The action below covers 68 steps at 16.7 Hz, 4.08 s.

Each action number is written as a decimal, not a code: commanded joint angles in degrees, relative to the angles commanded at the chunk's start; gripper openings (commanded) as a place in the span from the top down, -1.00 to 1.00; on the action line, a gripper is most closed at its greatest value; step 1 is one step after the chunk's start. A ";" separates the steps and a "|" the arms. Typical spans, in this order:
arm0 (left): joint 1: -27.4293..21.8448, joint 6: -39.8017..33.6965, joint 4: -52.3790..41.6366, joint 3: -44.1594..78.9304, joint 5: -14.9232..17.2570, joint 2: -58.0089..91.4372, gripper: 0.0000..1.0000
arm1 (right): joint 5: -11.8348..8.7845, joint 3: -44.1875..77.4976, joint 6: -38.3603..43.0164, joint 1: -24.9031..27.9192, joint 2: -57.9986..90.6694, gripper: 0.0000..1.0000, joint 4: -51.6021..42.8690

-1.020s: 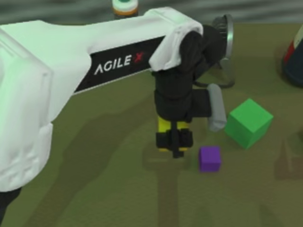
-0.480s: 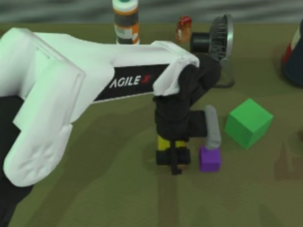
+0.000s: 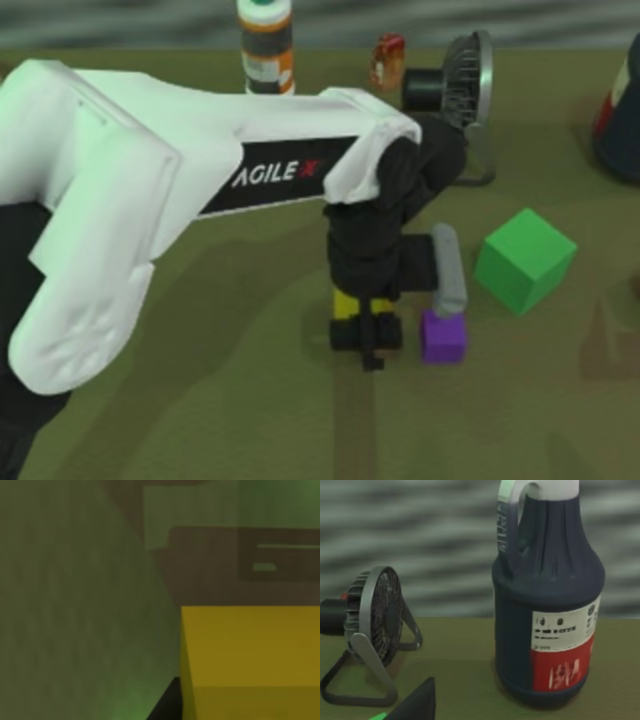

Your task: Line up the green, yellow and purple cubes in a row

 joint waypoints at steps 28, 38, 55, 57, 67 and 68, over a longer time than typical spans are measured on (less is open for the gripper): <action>1.32 0.00 -13.55 9.46 -0.04 -4.12 -1.00 | 0.00 0.00 0.00 0.00 0.00 -1.00 0.00; 10.86 -7.56 -1.41 -9.56 -0.89 -25.34 -1.00 | -0.15 19.12 -4.08 3.62 20.73 -1.00 -12.77; 43.60 -40.86 48.03 -90.17 -1.45 -120.70 -1.00 | 0.26 88.65 -19.65 16.03 112.10 -1.00 -61.09; 45.24 -43.31 52.07 -94.23 -1.24 -126.48 -1.00 | 0.20 93.10 -20.54 16.77 117.20 -1.00 -63.70; 46.44 -45.39 55.51 -97.51 -1.01 -131.19 -1.00 | 0.14 96.13 -21.33 17.19 121.43 -1.00 -64.77; 46.44 -45.39 55.51 -97.51 -1.01 -131.19 -1.00 | 0.14 95.22 -21.36 17.26 121.93 -1.00 -63.43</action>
